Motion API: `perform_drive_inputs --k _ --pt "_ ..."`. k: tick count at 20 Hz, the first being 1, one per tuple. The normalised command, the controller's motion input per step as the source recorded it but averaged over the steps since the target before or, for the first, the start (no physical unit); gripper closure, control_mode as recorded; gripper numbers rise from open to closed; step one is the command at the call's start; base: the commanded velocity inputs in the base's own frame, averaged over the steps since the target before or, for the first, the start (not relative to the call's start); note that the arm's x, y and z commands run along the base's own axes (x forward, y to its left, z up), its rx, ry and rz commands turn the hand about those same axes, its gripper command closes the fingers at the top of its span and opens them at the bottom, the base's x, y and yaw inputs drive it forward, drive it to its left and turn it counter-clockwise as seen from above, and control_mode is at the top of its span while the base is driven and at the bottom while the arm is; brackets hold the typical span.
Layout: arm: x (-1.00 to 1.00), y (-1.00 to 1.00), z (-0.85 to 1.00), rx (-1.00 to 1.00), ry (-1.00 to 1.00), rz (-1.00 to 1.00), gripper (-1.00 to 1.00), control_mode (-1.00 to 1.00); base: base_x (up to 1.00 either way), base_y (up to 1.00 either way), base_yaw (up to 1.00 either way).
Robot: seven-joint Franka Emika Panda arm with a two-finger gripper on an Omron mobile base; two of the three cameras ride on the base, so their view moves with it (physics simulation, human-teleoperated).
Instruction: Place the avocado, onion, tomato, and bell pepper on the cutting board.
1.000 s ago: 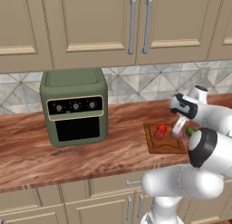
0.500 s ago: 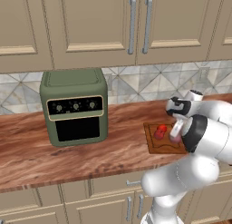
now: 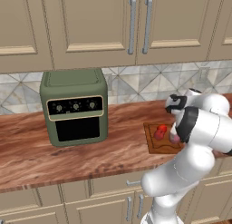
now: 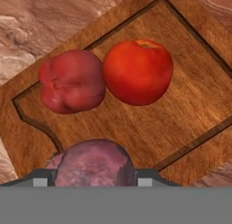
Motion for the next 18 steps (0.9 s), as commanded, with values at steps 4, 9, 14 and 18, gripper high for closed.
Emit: perform_drive_inputs --k 4,9,14,18 --pt "-0.01 0.00 0.04 0.00 0.00 0.00 -1.00 -1.00 0.00 0.00 0.00" --pt "0.00 0.00 0.17 0.00 0.00 0.00 -1.00 -1.00 0.00 0.00 0.00" --pt "0.00 0.00 0.26 0.00 0.00 0.00 -1.00 -1.00 0.00 0.00 0.00" --pt "0.00 -0.21 0.28 0.00 0.00 -0.04 -1.00 -1.00 0.00 0.00 0.00"
